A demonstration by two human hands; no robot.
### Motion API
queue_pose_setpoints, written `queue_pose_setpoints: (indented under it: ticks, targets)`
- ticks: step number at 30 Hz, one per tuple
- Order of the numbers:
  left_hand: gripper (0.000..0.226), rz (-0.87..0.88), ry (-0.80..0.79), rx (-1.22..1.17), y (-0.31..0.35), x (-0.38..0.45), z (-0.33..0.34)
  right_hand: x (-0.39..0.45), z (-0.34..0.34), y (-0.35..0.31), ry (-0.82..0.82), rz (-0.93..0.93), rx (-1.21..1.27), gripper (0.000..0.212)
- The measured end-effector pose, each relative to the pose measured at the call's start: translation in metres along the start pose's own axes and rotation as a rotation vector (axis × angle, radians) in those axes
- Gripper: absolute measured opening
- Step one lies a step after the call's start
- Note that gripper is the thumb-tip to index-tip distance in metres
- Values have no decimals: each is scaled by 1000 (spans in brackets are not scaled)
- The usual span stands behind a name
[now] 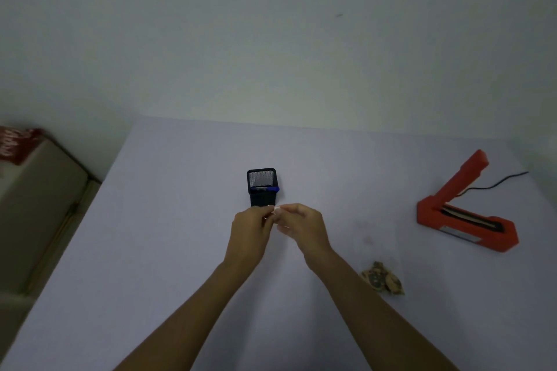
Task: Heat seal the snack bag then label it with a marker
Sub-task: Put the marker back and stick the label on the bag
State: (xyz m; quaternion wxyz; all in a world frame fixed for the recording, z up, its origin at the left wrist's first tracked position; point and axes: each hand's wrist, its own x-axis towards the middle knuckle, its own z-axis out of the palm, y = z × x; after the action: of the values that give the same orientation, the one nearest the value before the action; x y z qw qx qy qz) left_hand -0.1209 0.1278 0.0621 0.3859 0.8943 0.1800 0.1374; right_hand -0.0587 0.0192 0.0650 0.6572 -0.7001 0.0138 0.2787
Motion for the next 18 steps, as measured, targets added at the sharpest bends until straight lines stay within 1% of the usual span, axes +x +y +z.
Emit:
queue_pose_setpoints:
  ticks: [5,10,16,18]
  targets:
    - [24,7,25,16,5,-6,-9,-12,3,-9,-3,28,49,6]
    - [19,61,110,-45,11,-14,-21,-21,9,-16,-38,44,139,15]
    - [26,288,180,73,12,-18,-40,-31,11,-36,-123,35,238,19]
    - [27,332,187,99,11,-17,-47,-34,11,-42,-151,33,260,18]
